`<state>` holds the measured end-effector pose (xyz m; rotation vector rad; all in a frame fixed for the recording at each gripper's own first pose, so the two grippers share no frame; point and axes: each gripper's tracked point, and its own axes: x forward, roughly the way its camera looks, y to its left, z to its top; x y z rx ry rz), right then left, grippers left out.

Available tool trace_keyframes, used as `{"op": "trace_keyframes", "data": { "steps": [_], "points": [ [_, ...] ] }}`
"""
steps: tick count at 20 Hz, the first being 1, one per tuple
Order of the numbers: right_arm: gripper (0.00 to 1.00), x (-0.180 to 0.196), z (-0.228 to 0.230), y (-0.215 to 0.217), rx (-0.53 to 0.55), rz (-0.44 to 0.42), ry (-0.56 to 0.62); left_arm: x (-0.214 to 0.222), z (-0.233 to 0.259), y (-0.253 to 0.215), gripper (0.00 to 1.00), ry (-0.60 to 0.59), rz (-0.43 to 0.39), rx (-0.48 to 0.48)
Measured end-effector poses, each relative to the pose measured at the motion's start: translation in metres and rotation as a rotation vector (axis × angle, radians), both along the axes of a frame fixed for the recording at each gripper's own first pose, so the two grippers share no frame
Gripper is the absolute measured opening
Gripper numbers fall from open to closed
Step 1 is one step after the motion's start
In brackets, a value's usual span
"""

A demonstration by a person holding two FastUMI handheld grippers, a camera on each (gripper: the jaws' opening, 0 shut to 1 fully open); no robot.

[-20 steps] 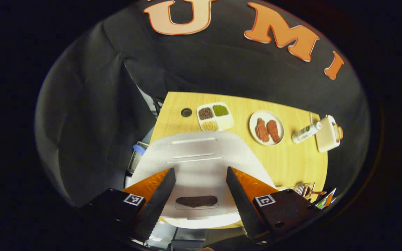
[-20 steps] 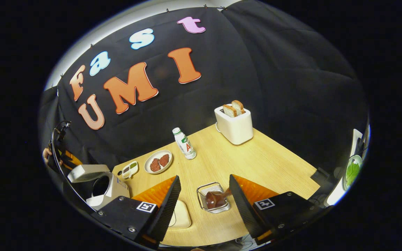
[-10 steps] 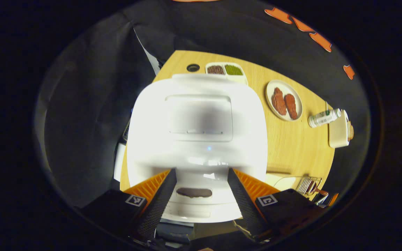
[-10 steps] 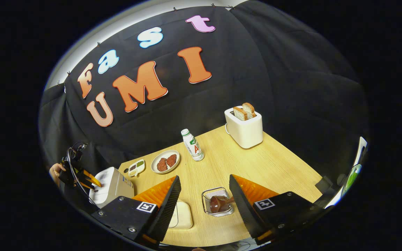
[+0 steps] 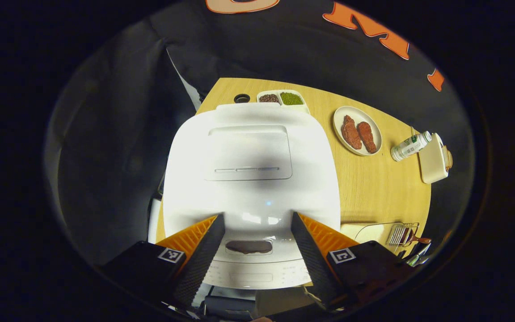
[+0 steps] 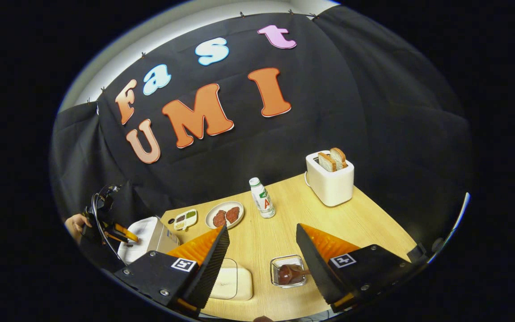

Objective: Close the left gripper, press the button to open the rice cooker; take a wooden spoon from the chopstick holder with the right hand, scoop a spoonful of rice and pour it into the rice cooker, then put the wooden spoon back into the chopstick holder.

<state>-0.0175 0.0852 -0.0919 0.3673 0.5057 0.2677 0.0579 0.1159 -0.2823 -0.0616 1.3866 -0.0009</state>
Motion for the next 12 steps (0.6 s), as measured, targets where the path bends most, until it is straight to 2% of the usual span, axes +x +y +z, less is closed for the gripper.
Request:
{"op": "trace_keyframes", "data": {
  "steps": [3,5,7,12],
  "points": [
    [0.94,0.013,0.029,0.011,-0.044,0.021,-0.110,-0.005,0.007,-0.001,1.00,-0.098,0.013,-0.015],
    [0.95,0.019,0.048,0.018,-0.079,0.023,-0.197,-0.007,0.021,-0.013,1.00,-0.224,0.006,-0.037],
    [0.94,0.025,0.060,0.029,-0.106,0.024,-0.269,-0.011,0.044,-0.023,1.00,-0.367,-0.005,-0.050],
    [0.94,0.018,0.079,0.064,-0.130,0.079,-0.379,-0.045,0.113,-0.041,1.00,-0.622,0.000,-0.043]
  ]
}}
